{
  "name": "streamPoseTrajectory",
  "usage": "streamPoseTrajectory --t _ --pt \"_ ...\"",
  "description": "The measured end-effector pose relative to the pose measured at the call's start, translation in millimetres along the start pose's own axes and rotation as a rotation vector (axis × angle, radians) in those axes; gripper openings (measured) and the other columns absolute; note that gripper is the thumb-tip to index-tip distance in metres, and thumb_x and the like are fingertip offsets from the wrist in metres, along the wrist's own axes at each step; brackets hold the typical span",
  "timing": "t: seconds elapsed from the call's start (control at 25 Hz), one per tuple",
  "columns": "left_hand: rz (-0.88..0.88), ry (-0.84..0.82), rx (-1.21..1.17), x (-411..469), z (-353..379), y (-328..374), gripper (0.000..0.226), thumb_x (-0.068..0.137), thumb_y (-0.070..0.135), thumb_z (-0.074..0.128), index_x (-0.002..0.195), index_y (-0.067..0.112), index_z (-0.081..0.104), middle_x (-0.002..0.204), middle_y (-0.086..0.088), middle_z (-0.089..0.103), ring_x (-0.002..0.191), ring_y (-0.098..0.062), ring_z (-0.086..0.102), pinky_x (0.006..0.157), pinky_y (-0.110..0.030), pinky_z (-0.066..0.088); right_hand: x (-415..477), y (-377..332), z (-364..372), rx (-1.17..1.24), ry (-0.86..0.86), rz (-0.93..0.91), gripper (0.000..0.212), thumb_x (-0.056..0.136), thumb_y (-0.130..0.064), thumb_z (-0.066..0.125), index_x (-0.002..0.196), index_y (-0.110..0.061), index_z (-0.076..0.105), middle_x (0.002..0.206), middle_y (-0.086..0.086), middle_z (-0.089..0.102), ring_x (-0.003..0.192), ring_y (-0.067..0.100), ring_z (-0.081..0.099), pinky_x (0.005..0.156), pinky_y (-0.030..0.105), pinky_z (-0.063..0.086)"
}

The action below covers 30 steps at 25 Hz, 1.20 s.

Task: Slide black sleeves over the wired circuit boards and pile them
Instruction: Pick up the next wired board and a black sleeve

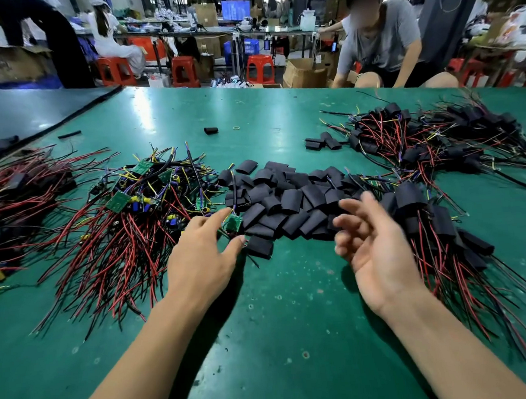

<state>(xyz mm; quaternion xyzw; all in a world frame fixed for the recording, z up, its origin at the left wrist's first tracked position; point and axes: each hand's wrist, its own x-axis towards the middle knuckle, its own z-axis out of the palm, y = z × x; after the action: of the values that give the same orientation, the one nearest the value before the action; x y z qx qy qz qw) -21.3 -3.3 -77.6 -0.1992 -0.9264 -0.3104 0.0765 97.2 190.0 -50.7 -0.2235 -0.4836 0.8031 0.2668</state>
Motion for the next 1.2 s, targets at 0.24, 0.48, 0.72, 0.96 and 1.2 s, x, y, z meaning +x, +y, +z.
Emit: streamPoseTrajectory --t 0.24,0.48,0.72,0.96,1.2 --pt "0.059 -0.056 0.149 -1.1 0.7 8.0 0.028 0.093 0.052 0.057 0.114 0.034 0.057 0.110 0.005 0.047 0.086 -0.025 0.061 0.073 -0.038 0.053 -10.2 49.0 6.3 -1.280 -0.460 -0.647 0.042 0.095 -0.039 0.055 0.134 -0.024 0.060 0.138 -0.007 0.056 0.128 0.011 0.046 0.111 0.028 0.035" --pt "0.115 0.043 0.013 -0.5 0.6 10.7 0.024 0.085 0.038 0.071 0.079 0.021 0.054 0.086 0.006 0.057 0.083 -0.023 0.057 0.068 -0.037 0.047 -8.6 56.4 10.0 -1.468 -0.597 -0.599 0.052 0.096 -0.053 0.038 0.143 -0.034 0.049 0.154 -0.009 0.041 0.144 0.013 0.027 0.121 0.036 0.018" --pt "0.026 0.151 -0.316 -8.4 -9.3 22.8 0.021 0.086 0.020 0.074 0.097 0.014 0.058 0.082 0.004 0.065 0.077 -0.019 0.065 0.074 -0.036 0.055 2.9 43.5 -1.5 -1.319 -0.409 -0.574 0.012 0.087 -0.039 0.069 0.092 -0.030 0.065 0.100 -0.014 0.060 0.104 0.011 0.047 0.096 0.038 0.039" --pt "-0.367 0.051 -1.460 -1.2 -33.7 43.6 0.028 0.090 0.011 0.065 0.115 0.008 0.052 0.095 -0.013 0.071 0.067 -0.015 0.067 0.063 -0.026 0.056 4.2 42.8 -5.7 -1.345 -0.408 -0.582 0.021 0.086 -0.045 0.063 0.104 -0.034 0.061 0.111 -0.023 0.062 0.110 0.006 0.043 0.089 0.028 0.026" --pt "-0.565 -0.375 -1.757 -3.5 -31.5 40.7 0.042 0.080 0.018 0.064 0.116 -0.004 0.068 0.101 -0.004 0.067 0.059 -0.006 0.057 0.052 -0.014 0.052 1.5 44.7 -1.3 -1.405 -0.420 -0.601 0.033 0.085 -0.060 0.061 0.107 -0.035 0.060 0.113 -0.021 0.059 0.111 0.007 0.042 0.086 0.028 0.025"
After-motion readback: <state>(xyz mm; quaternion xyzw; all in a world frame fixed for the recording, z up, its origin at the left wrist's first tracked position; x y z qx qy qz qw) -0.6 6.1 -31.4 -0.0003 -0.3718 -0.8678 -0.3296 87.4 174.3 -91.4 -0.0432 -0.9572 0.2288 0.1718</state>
